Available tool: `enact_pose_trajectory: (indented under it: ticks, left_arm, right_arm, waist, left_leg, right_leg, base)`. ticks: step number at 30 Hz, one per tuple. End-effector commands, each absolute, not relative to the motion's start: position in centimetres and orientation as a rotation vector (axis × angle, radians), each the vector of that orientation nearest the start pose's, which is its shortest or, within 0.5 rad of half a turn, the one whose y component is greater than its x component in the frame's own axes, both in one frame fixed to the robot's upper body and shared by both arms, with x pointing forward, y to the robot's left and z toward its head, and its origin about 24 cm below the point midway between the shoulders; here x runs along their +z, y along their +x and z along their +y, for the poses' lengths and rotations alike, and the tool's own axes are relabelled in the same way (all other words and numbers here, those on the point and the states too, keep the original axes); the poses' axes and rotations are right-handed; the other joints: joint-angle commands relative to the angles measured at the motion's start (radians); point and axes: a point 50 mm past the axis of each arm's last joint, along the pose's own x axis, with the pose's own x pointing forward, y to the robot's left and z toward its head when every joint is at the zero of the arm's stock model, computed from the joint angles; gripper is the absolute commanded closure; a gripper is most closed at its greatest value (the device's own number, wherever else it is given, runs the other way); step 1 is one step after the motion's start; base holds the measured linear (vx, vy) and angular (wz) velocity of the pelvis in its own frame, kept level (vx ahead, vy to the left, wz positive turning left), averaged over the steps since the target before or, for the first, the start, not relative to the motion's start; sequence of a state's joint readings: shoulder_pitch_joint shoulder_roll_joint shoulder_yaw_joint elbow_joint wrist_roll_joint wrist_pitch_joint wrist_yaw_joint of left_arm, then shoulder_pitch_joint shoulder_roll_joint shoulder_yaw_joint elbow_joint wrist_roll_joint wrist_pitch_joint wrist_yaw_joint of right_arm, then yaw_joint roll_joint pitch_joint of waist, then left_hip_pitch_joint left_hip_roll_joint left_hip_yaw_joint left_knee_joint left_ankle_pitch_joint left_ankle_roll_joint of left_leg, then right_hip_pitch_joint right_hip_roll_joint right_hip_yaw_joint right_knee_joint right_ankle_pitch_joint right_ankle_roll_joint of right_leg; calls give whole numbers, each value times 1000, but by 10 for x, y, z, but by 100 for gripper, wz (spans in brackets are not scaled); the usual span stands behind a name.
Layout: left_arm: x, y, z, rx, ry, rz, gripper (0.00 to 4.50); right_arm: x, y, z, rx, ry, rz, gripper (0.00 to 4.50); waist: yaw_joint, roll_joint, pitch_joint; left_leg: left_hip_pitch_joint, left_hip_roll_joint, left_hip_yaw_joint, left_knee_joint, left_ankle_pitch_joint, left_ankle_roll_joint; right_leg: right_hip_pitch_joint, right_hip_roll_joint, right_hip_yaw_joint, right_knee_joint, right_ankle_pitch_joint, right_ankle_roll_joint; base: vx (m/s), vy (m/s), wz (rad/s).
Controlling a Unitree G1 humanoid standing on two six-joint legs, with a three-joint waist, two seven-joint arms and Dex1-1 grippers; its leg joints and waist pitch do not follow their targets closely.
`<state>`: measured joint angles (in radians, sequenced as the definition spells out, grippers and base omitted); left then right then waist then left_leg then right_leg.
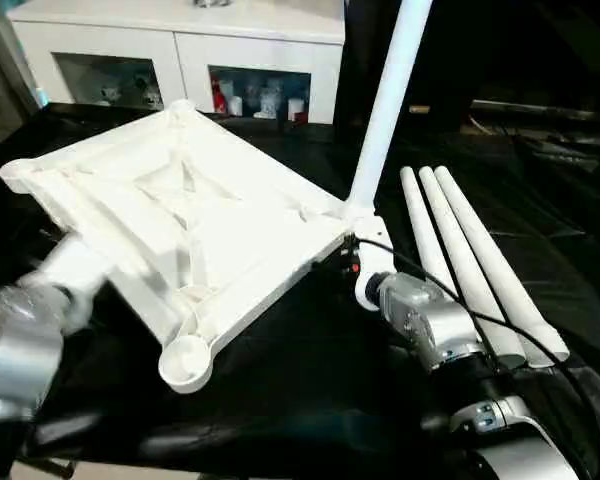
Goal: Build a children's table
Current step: Rotate table base
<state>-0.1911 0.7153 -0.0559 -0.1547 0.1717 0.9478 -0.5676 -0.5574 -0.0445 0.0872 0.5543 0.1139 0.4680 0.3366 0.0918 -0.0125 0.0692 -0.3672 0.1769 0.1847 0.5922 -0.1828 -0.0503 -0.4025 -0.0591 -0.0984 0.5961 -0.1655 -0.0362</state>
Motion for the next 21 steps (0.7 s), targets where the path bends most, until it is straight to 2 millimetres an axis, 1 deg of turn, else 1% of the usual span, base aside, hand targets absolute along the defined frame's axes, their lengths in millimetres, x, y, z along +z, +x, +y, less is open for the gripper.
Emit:
enact_pose_trajectory:
  ticks: [1,2,3,4,5,6,7,8,9,10,11,12,13,14,15,16,17,18,19,20,21]
  left_arm:
    - [82,250,244,-403,589,789,313]
    - [82,248,241,-432,585,794,313]
    - [77,240,231,-527,556,822,313]
    - [73,237,226,-574,552,826,313]
    - [72,236,224,-594,544,833,313]
    - [70,234,222,-609,538,838,313]
    - [69,233,220,-617,535,841,313]
    - [67,234,216,-635,533,832,313]
    - [64,237,211,-639,520,817,313]
    - [63,238,210,-640,517,814,313]
    - [59,245,199,-652,491,772,313]
    - [59,246,199,-653,488,769,313]
    - [57,250,194,-652,475,746,313]
    - [56,254,189,-654,462,723,313]
    - [56,258,183,-658,445,694,313]
    - [56,262,177,-669,441,663,313]
    - [56,266,169,-681,425,637,313]
    - [57,268,163,-694,417,622,313]
    - [57,268,163,-694,417,622,313]
    - [58,271,157,-716,418,595,313]
    - [60,274,146,-743,402,558,313]
  right_arm:
    - [36,337,-84,543,13,474,127]
    - [36,337,-84,545,13,474,127]
    - [37,336,-84,556,12,471,127]
    - [38,336,-84,561,13,467,127]
    - [39,336,-84,564,14,463,127]
    - [40,336,-84,567,15,459,127]
    - [40,336,-84,568,16,457,127]
    - [42,335,-84,574,19,450,127]
    - [45,335,-86,577,19,438,127]
    - [46,335,-86,578,19,435,127]
    - [52,333,-90,581,14,411,127]
    - [52,333,-90,581,13,409,127]
    - [55,332,-93,575,4,399,127]
    - [58,331,-98,557,-10,397,127]
    - [63,329,-104,532,-29,394,127]
    - [66,327,-111,508,-47,406,127]
    - [72,325,-119,480,-55,412,127]
    - [77,323,-126,460,-52,414,127]
    - [77,323,-126,460,-52,414,127]
    - [82,321,-133,440,-53,422,127]
    - [91,316,-143,413,-46,425,127]
  waist:
    - [1,27,-71]
    - [1,26,-70]
    - [1,27,-69]
    - [0,28,-68]
    - [0,30,-67]
    - [-2,28,-66]
    - [-4,26,-65]
    - [-5,25,-64]
    - [-5,25,-64]
    - [-4,23,-62]
    - [-4,22,-62]
    - [0,24,-59]
    - [1,25,-58]
    - [2,23,-59]
    - [0,24,-57]
    - [3,23,-59]
    - [1,31,-56]
    - [4,24,-59]
    - [8,22,-60]
    - [6,22,-59]
    - [1,23,-58]
  left_leg:
    - [24,62,-33,-77,-256,-33]
    - [22,61,-34,-77,-252,-31]
    - [23,62,-33,-79,-257,-33]
    - [24,61,-33,-79,-263,-35]
    - [24,60,-33,-79,-271,-36]
    - [26,59,-33,-79,-286,-40]
    - [25,58,-32,-79,-291,-39]
    - [23,57,-33,-80,-296,-40]
    - [25,58,-34,-79,-304,-39]
    - [27,57,-33,-79,-302,-38]
    - [30,59,-33,-78,-306,-39]
    - [37,56,-29,-76,-318,-37]
    - [44,56,-30,-77,-337,-40]
    - [42,56,-31,-77,-339,-40]
    - [36,56,-34,-80,-344,-39]
    - [43,56,-35,-79,-358,-41]
    - [44,54,-36,-79,-364,-43]
    - [45,55,-35,-79,-360,-41]
    - [45,54,-35,-78,-348,-38]
    - [39,54,-37,-80,-346,-39]
    - [29,53,-40,-83,-337,-36]
  right_leg:
    - [40,-102,72,-67,-259,-180]
    - [40,-100,71,-66,-258,-181]
    - [40,-98,71,-66,-262,-180]
    - [38,-97,71,-67,-265,-178]
    - [38,-97,71,-68,-273,-176]
    - [38,-95,71,-71,-294,-167]
    - [38,-95,72,-73,-305,-163]
    - [40,-97,71,-74,-322,-158]
    - [41,-97,71,-78,-352,-145]
    - [39,-96,71,-83,-373,-133]
    - [36,-97,72,-84,-384,-129]
    - [30,-94,71,-94,-418,-110]
    - [24,-91,72,-98,-444,-101]
    - [27,-93,72,-98,-450,-97]
    - [32,-92,69,-101,-470,-82]
    - [27,-93,68,-105,-495,-69]
    - [25,-92,69,-106,-503,-66]
    - [29,-89,67,-109,-508,-46]
    - [28,-92,68,-109,-503,-44]
    - [32,-94,68,-107,-506,-46]
    - [40,-93,64,-107,-511,-37]
  base:
    - [0,0,0]
    - [0,0,0]
    - [0,0,0]
    - [0,0,0]
    - [0,0,0]
    - [0,0,0]
    - [0,0,0]
    - [0,0,0]
    - [0,0,0]
    - [0,0,0]
    - [0,0,0]
    - [0,0,0]
    - [0,0,0]
    - [0,0,0]
    - [0,0,0]
    - [0,0,0]
    - [0,0,0]
    - [0,0,0]
    - [0,0,0]
    - [0,0,0]
    - [0,0,0]
